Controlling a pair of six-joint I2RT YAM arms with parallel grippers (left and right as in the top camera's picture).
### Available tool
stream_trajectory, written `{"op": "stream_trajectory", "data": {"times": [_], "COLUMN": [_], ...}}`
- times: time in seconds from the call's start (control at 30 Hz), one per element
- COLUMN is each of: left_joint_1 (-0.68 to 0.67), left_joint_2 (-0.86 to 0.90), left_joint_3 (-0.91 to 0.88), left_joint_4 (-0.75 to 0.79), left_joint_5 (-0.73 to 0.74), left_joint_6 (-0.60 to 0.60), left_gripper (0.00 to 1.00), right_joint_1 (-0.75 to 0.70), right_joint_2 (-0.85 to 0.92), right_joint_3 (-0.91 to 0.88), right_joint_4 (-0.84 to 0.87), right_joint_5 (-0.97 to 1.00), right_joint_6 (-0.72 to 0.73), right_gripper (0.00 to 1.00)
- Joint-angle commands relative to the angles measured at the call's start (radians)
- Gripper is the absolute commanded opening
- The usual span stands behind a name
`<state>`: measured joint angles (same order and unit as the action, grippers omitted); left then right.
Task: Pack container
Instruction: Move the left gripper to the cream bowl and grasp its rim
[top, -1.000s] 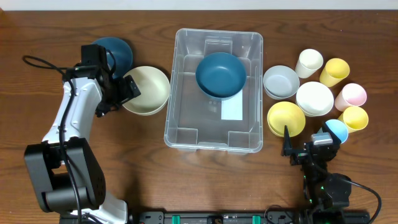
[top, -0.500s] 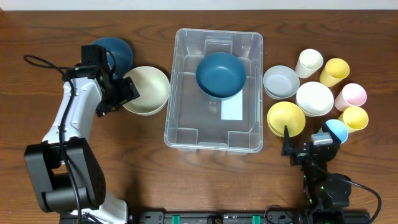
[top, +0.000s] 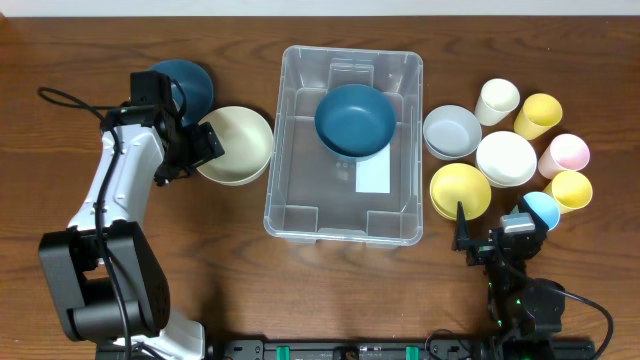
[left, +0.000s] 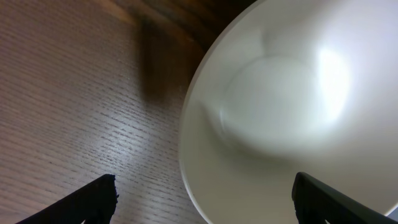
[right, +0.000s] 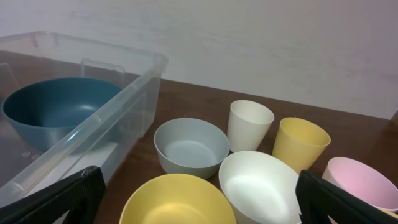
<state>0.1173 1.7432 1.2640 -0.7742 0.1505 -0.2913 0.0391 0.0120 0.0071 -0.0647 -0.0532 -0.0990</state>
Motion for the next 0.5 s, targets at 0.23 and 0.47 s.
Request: {"op": "stream_trajectory", "data": {"times": [0.23,0.47], "left_joint_1": [0.005,0.005], "left_joint_2": [0.004,0.004], "left_joint_3": [-0.033,-0.069], "left_joint_4": [0.045,0.089], "left_joint_5": [-0.012,-0.012], "left_joint_6": [0.005,0.002], "left_gripper": [0.90,0.90], "right_joint_1": [-0.010,-0.010], "right_joint_2": [-0.005,-0.005], "right_joint_3": [-0.002,-0.002], "right_joint_4": [-0.004,-0.004], "right_joint_5": [-0.007,-0.007], "right_joint_6": [-0.011,-0.011], "right_gripper": [0.99,0.99]}}
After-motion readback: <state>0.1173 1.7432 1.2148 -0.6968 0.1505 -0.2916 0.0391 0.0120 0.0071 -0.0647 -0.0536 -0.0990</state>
